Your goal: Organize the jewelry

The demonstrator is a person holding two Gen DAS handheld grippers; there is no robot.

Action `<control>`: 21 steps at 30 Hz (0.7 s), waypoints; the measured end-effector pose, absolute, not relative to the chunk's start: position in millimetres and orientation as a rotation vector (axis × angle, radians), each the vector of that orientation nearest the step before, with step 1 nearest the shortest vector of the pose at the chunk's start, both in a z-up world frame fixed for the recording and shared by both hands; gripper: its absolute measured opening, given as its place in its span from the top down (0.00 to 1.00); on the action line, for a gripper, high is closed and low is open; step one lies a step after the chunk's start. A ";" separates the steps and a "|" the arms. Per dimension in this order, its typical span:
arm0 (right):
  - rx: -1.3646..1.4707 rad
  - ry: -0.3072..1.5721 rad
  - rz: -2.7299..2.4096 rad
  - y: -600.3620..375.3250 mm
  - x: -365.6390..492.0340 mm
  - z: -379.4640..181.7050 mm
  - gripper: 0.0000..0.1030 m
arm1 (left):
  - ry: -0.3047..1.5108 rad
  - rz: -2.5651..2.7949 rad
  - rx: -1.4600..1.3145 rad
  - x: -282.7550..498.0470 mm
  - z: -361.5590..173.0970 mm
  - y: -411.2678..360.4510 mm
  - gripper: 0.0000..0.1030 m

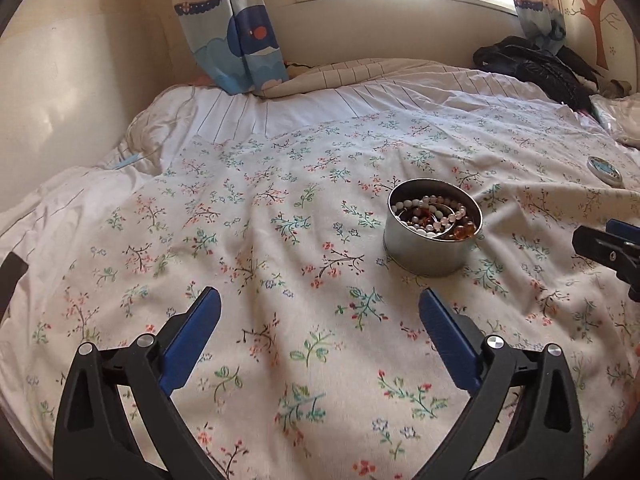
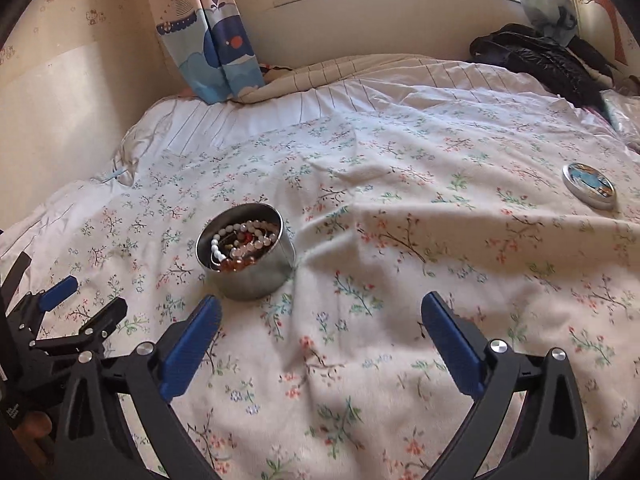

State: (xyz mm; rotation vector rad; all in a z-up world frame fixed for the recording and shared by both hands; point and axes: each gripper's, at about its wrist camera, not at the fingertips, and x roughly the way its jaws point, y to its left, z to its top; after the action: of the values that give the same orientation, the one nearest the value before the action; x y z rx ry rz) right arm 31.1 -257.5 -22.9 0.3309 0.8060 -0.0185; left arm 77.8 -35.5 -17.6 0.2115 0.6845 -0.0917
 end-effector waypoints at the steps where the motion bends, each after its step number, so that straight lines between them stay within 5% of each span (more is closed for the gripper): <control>1: 0.333 0.801 -0.034 -258.7 24.3 -21.1 0.07 | 0.682 -0.087 0.192 71.0 -14.5 -32.3 0.07; 21: 0.324 0.744 -0.120 -262.3 -30.4 7.2 0.07 | 0.622 -0.140 0.155 -3.1 18.2 -29.3 0.07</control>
State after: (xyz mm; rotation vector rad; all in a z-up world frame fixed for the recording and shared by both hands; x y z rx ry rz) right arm -30.4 -262.3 7.2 0.3236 0.7439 -0.1196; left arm -3.1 -29.3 18.2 0.1547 0.6220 -0.1399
